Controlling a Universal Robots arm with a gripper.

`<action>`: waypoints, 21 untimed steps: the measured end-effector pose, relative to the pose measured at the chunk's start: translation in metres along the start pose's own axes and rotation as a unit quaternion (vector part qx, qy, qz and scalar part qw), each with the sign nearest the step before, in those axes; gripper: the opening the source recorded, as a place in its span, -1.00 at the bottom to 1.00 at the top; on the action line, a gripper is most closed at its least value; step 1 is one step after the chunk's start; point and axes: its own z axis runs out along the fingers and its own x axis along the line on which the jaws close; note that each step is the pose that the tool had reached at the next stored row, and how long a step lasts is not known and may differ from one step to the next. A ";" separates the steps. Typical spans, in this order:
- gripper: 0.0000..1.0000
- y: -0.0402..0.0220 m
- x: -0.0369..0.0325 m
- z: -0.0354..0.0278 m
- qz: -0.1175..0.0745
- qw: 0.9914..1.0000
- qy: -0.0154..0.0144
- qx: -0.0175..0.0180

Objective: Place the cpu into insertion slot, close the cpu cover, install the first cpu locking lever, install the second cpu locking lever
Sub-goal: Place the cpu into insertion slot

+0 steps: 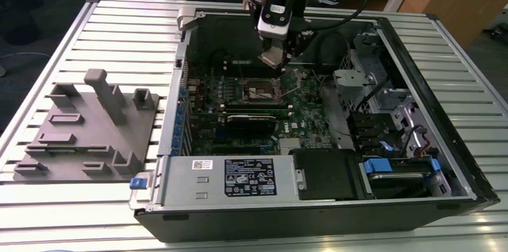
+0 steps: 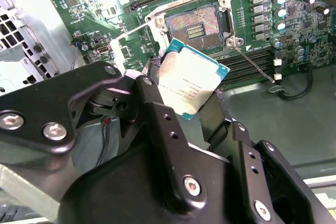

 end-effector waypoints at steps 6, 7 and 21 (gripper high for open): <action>0.08 0.0000 0.0000 0.0000 0.001 1.000 0.000 0.000; 0.08 0.0000 0.0000 0.0000 0.001 1.000 0.000 0.000; 0.08 -0.0002 0.0000 0.0020 0.086 0.996 -0.008 -0.002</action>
